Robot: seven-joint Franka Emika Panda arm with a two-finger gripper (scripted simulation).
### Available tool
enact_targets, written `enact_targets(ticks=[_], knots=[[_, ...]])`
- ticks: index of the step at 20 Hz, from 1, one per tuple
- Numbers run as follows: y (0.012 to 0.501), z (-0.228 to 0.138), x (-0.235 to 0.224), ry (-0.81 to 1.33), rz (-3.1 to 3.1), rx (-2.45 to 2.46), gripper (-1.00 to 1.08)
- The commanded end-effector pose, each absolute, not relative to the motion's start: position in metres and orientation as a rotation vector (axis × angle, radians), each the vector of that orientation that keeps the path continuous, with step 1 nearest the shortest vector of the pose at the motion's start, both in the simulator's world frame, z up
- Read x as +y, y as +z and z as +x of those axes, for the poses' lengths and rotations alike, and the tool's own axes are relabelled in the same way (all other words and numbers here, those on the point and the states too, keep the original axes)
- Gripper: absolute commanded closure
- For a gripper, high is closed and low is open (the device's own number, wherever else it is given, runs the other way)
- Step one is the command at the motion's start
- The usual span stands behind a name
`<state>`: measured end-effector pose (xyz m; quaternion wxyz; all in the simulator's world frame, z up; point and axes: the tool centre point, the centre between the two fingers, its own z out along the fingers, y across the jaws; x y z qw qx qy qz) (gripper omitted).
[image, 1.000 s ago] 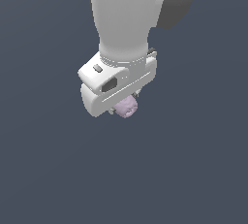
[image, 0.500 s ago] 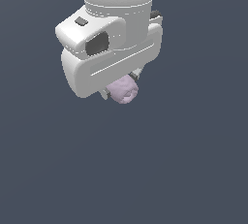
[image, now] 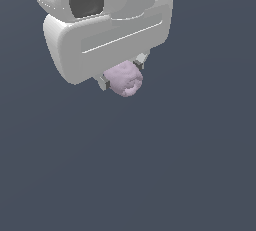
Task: Pick up the object and move it to a goal position.
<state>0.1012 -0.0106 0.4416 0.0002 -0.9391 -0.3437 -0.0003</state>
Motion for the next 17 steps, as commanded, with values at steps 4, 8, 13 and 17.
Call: enact_targets(ticks=[4, 8, 13, 17], knots=[[0.453, 0.103, -0.012, 0.000, -2.950, -1.080, 1.08], [0.458, 0.104, -0.012, 0.000, -2.950, -1.080, 1.08], [0.460, 0.105, -0.012, 0.000, -2.950, -1.080, 1.08], [0.460, 0.105, -0.012, 0.000, -2.950, -1.080, 1.08]])
